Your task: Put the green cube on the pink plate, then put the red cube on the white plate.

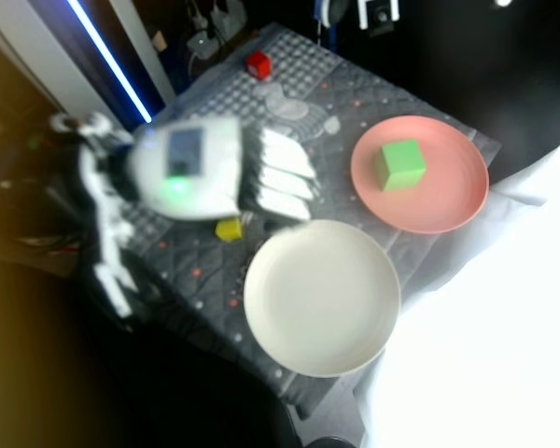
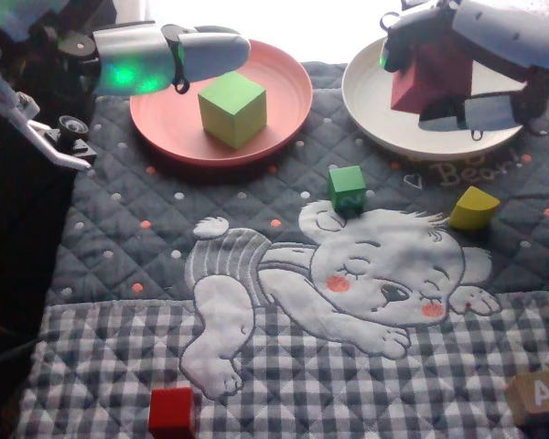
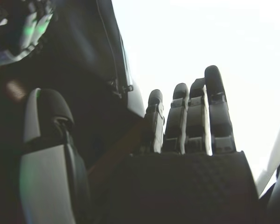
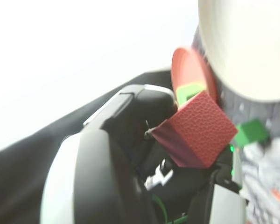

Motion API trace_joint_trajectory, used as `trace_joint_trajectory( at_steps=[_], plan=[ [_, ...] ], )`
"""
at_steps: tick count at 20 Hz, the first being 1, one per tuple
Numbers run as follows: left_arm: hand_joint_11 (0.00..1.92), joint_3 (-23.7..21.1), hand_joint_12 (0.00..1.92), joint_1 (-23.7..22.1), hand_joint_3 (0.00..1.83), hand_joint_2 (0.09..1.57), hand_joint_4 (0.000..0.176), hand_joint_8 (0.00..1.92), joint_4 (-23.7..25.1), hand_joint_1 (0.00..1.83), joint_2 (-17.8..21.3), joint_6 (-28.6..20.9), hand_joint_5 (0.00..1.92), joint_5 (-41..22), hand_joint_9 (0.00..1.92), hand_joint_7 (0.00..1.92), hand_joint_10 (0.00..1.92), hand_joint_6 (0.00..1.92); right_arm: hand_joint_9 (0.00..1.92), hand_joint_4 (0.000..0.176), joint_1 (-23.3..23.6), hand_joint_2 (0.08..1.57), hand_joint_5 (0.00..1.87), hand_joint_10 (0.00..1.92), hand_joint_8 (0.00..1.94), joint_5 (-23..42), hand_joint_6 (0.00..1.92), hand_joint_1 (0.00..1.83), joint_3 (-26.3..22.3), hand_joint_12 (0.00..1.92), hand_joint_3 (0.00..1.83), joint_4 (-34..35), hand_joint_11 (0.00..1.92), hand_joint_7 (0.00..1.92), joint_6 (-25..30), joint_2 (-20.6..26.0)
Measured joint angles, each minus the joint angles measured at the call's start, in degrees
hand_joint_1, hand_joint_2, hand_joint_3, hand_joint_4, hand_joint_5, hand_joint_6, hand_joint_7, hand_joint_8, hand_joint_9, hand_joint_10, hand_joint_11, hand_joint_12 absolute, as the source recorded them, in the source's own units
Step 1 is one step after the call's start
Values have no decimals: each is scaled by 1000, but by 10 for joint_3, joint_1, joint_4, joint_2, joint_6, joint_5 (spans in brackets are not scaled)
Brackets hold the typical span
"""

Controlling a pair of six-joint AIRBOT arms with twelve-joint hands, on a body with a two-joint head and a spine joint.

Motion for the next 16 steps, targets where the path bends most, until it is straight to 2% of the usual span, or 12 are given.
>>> trace_joint_trajectory(
  at_steps=[1, 2, 3, 4, 6, 7, 8, 10, 11, 13, 15, 16],
  plan=[
    [0, -5, 946, 3, 0, 904, 152, 1, 9, 529, 4, 1, 99, -11, 49, 94, 2, 0, 708, 0, 8, 1181, 896, 1644, 1423, 13, 995, 1225, 10, 1900, 0, -1, 600, 848, 0, -3],
    [0, -12, 803, 4, 0, 884, 142, 1, 10, 565, 8, 0, 101, -21, 46, 87, 0, 0, 730, 0, 15, 1183, 841, 1524, 1294, 24, 1098, 1331, 16, 1792, 0, -2, 578, 854, 0, -3],
    [0, -16, 771, 8, 0, 870, 145, 0, 16, 560, 12, 0, 86, -35, 53, 79, 3, 0, 750, 0, 22, 1182, 824, 1496, 1277, 34, 1093, 1353, 24, 1736, 0, -2, 618, 861, 0, -3],
    [0, -23, 785, 11, 0, 868, 141, 0, 16, 539, 18, 0, 82, -49, 61, 69, 5, 0, 786, 0, 28, 1168, 866, 1475, 1291, 40, 1048, 1251, 32, 1737, 0, -1, 642, 908, 0, -5],
    [0, -34, 857, 18, 3, 889, 151, 10, 26, 585, 26, 0, 94, -75, 81, 110, 11, 3, 785, 0, 42, 1174, 812, 1462, 1194, 58, 1140, 1356, 49, 1692, 1, 0, 611, 880, 0, -7],
    [0, -40, 824, 21, 0, 884, 172, 3, 34, 616, 29, 0, 86, -90, 69, 103, 4, 3, 791, 0, 49, 1180, 782, 1452, 1190, 73, 1203, 1360, 58, 1646, 1, 1, 639, 871, 0, -9],
    [0, -42, 824, 21, 0, 884, 172, 3, 38, 616, 30, 0, 86, -93, 69, 103, 4, 3, 791, 0, 50, 1180, 782, 1452, 1190, 80, 1203, 1360, 61, 1646, 1, 0, 639, 871, 0, -10],
    [0, -46, 941, 21, 0, 873, 152, 2, 42, 618, 32, 0, 95, -106, 85, 112, 8, 3, 775, 0, 60, 1184, 786, 1453, 1223, 103, 1198, 1358, 74, 1602, 1, -1, 644, 859, 0, -16],
    [0, -48, 920, 24, 1, 880, 137, 3, 43, 639, 33, 0, 102, -116, 84, 121, 5, 4, 687, 0, 64, 1219, 791, 1613, 1475, 112, 1142, 1230, 82, 1853, 6, -1, 591, 791, 0, -19],
    [0, -48, 955, 24, 0, 874, 126, 3, 50, 625, 33, 0, 103, -120, 83, 127, 4, 2, 743, 0, 65, 1227, 771, 1690, 1546, 128, 1115, 1223, 94, 1907, 5, 0, 686, 799, 0, -23],
    [0, -48, 1017, 25, 2, 887, 89, 3, 49, 626, 33, 0, 104, -127, 91, 138, 5, 1, 649, 0, 64, 1235, 773, 1655, 1472, 144, 1115, 1338, 96, 1882, 0, 0, 555, 747, 0, -24],
    [0, -48, 928, 25, 1, 887, 103, 1, 49, 628, 33, 0, 91, -129, 85, 137, 2, 4, 704, 0, 64, 1228, 832, 1854, 1618, 148, 994, 1244, 99, 1913, 0, 1, 651, 744, 0, -27]
  ],
)
